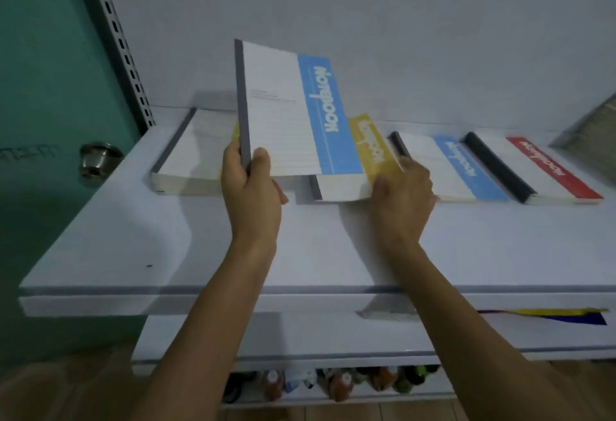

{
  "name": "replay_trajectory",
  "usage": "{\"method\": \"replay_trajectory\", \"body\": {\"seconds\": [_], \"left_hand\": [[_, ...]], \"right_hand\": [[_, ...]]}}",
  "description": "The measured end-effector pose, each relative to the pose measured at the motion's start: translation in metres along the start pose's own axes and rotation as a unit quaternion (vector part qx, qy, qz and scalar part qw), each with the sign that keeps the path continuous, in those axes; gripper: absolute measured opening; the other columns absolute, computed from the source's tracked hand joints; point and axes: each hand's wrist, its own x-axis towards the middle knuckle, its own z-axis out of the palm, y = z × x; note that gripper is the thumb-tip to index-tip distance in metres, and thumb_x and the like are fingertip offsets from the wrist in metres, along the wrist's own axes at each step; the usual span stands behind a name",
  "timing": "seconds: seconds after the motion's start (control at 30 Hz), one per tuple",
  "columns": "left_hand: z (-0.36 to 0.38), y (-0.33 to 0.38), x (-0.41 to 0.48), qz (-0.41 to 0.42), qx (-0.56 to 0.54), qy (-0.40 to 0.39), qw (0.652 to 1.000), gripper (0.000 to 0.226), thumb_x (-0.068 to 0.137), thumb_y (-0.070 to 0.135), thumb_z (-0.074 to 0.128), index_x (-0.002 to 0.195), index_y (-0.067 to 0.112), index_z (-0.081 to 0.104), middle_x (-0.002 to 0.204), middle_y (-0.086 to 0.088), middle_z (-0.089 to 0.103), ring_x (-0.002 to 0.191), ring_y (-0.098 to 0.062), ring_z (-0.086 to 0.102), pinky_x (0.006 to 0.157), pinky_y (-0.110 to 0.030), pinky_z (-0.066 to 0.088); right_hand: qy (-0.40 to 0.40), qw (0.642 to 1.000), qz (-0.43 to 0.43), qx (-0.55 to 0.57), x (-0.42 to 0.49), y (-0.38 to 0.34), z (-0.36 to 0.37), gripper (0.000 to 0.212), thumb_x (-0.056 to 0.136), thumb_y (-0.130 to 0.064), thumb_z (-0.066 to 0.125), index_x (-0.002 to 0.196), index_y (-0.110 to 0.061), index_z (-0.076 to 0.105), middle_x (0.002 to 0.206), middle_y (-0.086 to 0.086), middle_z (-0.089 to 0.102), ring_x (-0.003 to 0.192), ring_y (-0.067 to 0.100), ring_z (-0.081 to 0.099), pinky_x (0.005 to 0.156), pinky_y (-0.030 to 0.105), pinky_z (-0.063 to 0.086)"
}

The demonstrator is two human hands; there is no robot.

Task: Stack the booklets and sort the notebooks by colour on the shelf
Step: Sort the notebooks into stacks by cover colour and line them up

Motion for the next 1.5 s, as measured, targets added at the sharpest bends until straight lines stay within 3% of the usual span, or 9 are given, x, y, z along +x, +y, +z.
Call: {"method": "replay_trajectory", "body": {"seconds": [0.1, 0.2, 0.53, 0.73, 0.83, 0.93, 1.07, 1.2, 1.5], "left_hand": [[0.002, -0.01, 0.004, -0.019, 0.011, -0.037, 0.999, 0.029, 0.099, 0.01, 0.041, 0.095, 0.035, 0.054, 0.084, 0.012, 0.065, 0.041, -0.003, 0.039, 0.041, -0.016, 0.037], [0.006, -0.016, 0.004, -0.044, 0.021, -0.046, 0.998, 0.029, 0.099, 0.011, 0.041, 0.103, 0.036, 0.054, 0.091, 0.012, 0.065, 0.041, -0.003, 0.04, 0.042, -0.015, 0.038], [0.042, -0.026, -0.004, -0.046, 0.05, -0.013, 0.998, 0.022, 0.1, 0.011, 0.04, 0.114, 0.023, 0.053, 0.096, 0.005, 0.064, 0.038, -0.005, 0.04, 0.04, -0.014, 0.036], [0.083, -0.032, -0.031, -0.036, 0.075, -0.008, 0.997, 0.019, 0.098, 0.01, 0.042, 0.11, 0.017, 0.055, 0.078, 0.004, 0.06, 0.037, -0.004, 0.041, 0.038, -0.014, 0.035], [0.116, -0.037, -0.046, -0.043, 0.082, -0.024, 0.995, 0.019, 0.098, 0.01, 0.043, 0.107, 0.021, 0.055, 0.073, 0.005, 0.059, 0.04, -0.004, 0.044, 0.04, -0.014, 0.036], [0.153, -0.047, -0.063, -0.008, 0.105, -0.066, 0.992, 0.023, 0.099, 0.013, 0.043, 0.117, 0.021, 0.054, 0.091, 0.009, 0.064, 0.063, 0.0, 0.058, 0.052, -0.009, 0.042], [0.202, -0.071, -0.077, 0.081, 0.323, -0.105, 0.937, 0.041, 0.099, 0.027, 0.04, 0.139, 0.017, 0.038, 0.129, -0.003, 0.055, 0.114, -0.012, 0.053, 0.094, -0.031, 0.047], [0.229, -0.093, -0.081, 0.149, 0.526, -0.103, 0.831, 0.058, 0.098, 0.039, 0.038, 0.148, 0.016, 0.022, 0.155, -0.005, 0.026, 0.141, -0.022, 0.021, 0.111, -0.036, 0.021], [0.229, -0.11, -0.074, 0.189, 0.548, -0.157, 0.8, 0.033, 0.093, 0.03, 0.056, 0.117, 0.01, 0.064, 0.129, -0.009, 0.059, 0.119, -0.028, 0.05, 0.102, -0.04, 0.039]], "right_hand": [[-0.041, 0.977, -0.153, -0.143, 0.0, 0.008, 0.01, 0.046, 0.093, -0.018, 0.05, 0.138, -0.015, 0.044, 0.151, 0.01, 0.034, 0.138, 0.027, 0.03, 0.109, 0.036, 0.02], [-0.126, 0.958, -0.224, -0.125, 0.004, 0.009, 0.011, 0.032, 0.097, -0.033, 0.045, 0.121, -0.018, 0.057, 0.12, 0.004, 0.057, 0.119, 0.027, 0.047, 0.093, 0.033, 0.034], [-0.173, 0.947, -0.244, -0.118, 0.037, 0.022, 0.012, 0.036, 0.1, -0.033, 0.037, 0.13, -0.019, 0.051, 0.116, 0.003, 0.056, 0.115, 0.024, 0.047, 0.095, 0.035, 0.032], [-0.14, 0.954, -0.223, 0.144, 0.046, 0.046, -0.026, 0.023, 0.09, -0.023, 0.061, 0.109, -0.008, 0.06, 0.095, 0.007, 0.064, 0.087, 0.026, 0.06, 0.066, 0.038, 0.05], [-0.104, 0.953, -0.186, 0.216, 0.054, 0.071, -0.048, 0.04, 0.087, -0.034, 0.066, 0.123, -0.023, 0.052, 0.105, -0.02, 0.055, 0.092, -0.002, 0.056, 0.069, 0.01, 0.043], [-0.082, 0.961, -0.124, 0.233, 0.071, 0.11, -0.07, 0.067, 0.084, -0.037, 0.07, 0.14, -0.026, 0.035, 0.127, -0.011, 0.054, 0.112, 0.002, 0.051, 0.084, 0.018, 0.042], [-0.108, 0.979, -0.157, 0.077, 0.105, 0.161, -0.086, 0.051, 0.084, -0.025, 0.07, 0.13, -0.019, 0.049, 0.13, 0.002, 0.051, 0.119, 0.016, 0.048, 0.09, 0.028, 0.043], [-0.265, 0.945, -0.183, -0.052, 0.128, 0.182, -0.084, 0.076, 0.077, -0.06, 0.063, 0.136, -0.016, 0.042, 0.138, 0.001, 0.04, 0.122, 0.018, 0.04, 0.094, 0.028, 0.039], [-0.238, 0.948, -0.211, -0.023, 0.123, 0.203, -0.067, 0.068, 0.092, -0.056, 0.045, 0.145, -0.016, 0.032, 0.154, 0.003, 0.024, 0.142, 0.018, 0.018, 0.112, 0.032, 0.028]]}}
